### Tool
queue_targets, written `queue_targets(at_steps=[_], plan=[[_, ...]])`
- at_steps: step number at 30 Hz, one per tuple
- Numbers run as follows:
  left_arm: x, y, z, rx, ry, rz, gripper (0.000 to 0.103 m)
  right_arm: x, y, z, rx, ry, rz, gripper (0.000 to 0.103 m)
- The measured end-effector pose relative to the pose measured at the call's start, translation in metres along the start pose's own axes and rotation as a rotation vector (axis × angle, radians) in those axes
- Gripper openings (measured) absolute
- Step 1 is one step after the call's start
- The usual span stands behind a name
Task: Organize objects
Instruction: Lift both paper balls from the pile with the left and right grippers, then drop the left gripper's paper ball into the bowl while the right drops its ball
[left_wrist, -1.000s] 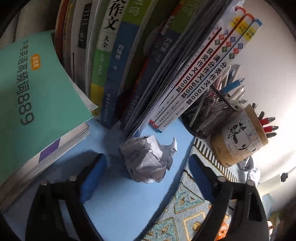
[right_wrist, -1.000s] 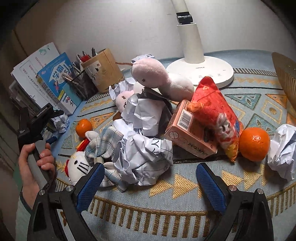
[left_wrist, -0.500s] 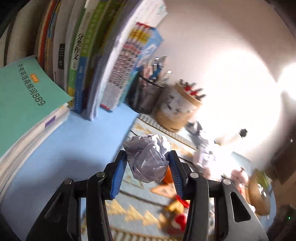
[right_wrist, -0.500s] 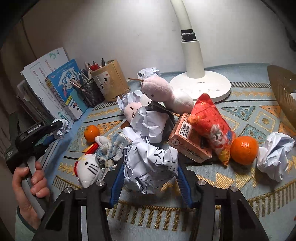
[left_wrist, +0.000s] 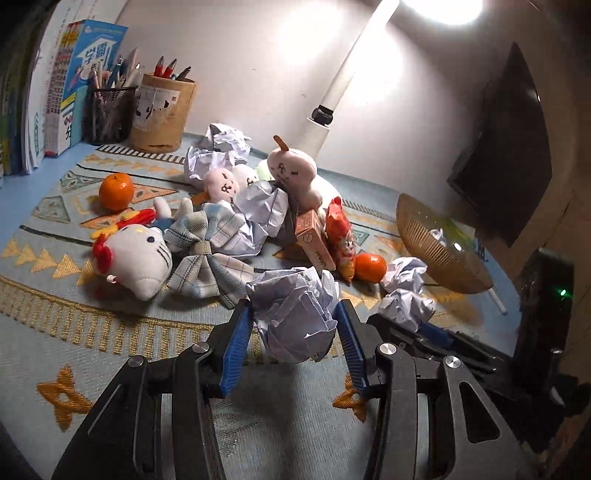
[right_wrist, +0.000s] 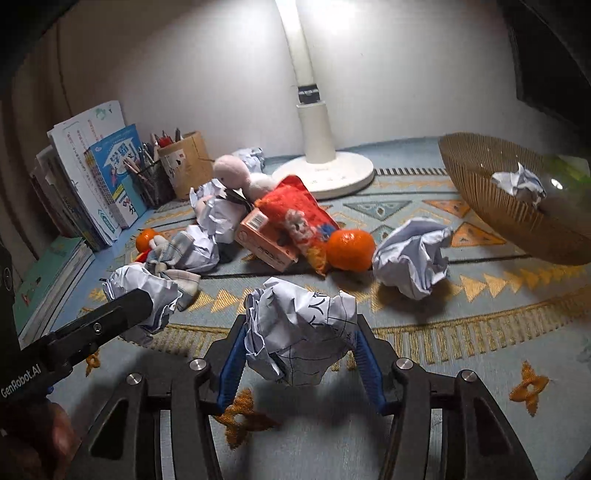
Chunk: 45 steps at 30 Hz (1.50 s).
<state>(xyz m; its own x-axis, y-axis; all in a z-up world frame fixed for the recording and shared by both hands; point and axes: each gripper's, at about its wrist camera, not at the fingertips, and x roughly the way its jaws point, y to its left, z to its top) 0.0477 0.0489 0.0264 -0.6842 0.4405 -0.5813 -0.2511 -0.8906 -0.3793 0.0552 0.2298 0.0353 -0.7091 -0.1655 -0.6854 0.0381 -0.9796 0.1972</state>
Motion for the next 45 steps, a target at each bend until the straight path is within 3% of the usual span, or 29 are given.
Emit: queue_targets(at_steps=[2, 6, 10, 23, 34, 37, 42, 45], plan=[[-0.003, -0.004, 0.000, 0.013, -0.013, -0.013, 0.045, 0.002, 0.002, 0.001, -0.004, -0.002, -0.003, 0.057], [0.008, -0.001, 0.000, -0.001, 0.037, 0.021, 0.045, 0.014, 0.006, 0.001, -0.021, 0.055, -0.031, 0.064], [0.004, -0.005, -0.002, 0.018, 0.018, 0.014, 0.046, 0.005, -0.001, 0.001, 0.009, 0.012, 0.004, 0.070], [0.002, 0.002, -0.001, -0.010, 0.010, 0.009, 0.046, 0.010, 0.003, -0.001, -0.001, 0.037, -0.031, 0.071], [0.002, 0.004, -0.001, -0.017, 0.014, 0.010, 0.046, 0.016, 0.001, -0.001, 0.008, 0.069, -0.040, 0.071], [0.003, 0.004, -0.001, -0.019, 0.015, 0.017, 0.046, 0.015, 0.003, -0.001, -0.003, 0.061, -0.007, 0.056], [0.001, 0.004, -0.002, -0.018, 0.005, 0.027, 0.046, 0.012, 0.003, -0.001, 0.003, 0.044, 0.010, 0.053], [-0.003, -0.001, -0.002, -0.009, -0.013, 0.062, 0.046, -0.001, 0.002, -0.002, 0.000, -0.011, 0.065, 0.053]])
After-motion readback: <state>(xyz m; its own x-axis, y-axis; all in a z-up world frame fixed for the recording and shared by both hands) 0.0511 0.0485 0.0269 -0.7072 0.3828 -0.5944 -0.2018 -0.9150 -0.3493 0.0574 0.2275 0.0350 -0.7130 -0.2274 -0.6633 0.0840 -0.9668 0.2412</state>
